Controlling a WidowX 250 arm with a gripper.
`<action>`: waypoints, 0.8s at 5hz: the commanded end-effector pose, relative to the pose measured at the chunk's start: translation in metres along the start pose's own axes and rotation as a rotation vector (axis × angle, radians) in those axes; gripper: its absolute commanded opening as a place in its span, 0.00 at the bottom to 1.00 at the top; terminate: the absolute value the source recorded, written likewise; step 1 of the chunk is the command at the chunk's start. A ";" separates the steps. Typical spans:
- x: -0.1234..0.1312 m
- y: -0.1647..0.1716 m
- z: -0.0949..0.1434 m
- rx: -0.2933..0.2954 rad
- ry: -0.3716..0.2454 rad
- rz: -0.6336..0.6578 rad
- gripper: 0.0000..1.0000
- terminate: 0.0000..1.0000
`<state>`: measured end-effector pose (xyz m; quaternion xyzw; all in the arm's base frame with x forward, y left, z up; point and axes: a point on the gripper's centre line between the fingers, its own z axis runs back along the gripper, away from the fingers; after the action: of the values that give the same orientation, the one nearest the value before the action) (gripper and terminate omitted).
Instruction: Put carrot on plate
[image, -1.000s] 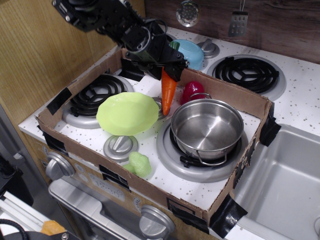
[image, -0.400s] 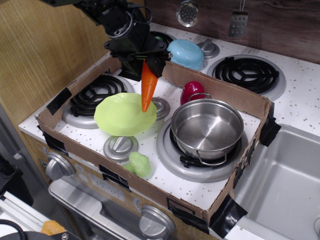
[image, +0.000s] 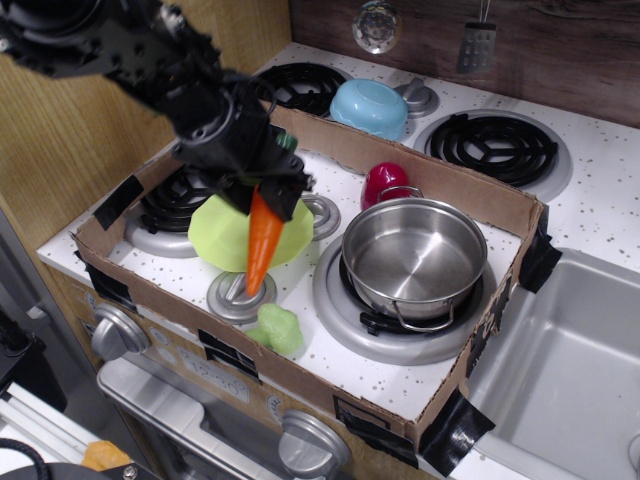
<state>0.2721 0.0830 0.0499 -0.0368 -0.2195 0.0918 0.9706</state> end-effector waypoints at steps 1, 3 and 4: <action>0.012 0.021 -0.005 -0.036 0.036 -0.104 0.00 0.00; 0.031 0.034 -0.009 -0.067 0.087 -0.144 0.00 0.00; 0.036 0.029 -0.009 -0.056 0.076 -0.141 1.00 0.00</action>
<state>0.2959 0.1135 0.0360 -0.0609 -0.1673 0.0187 0.9838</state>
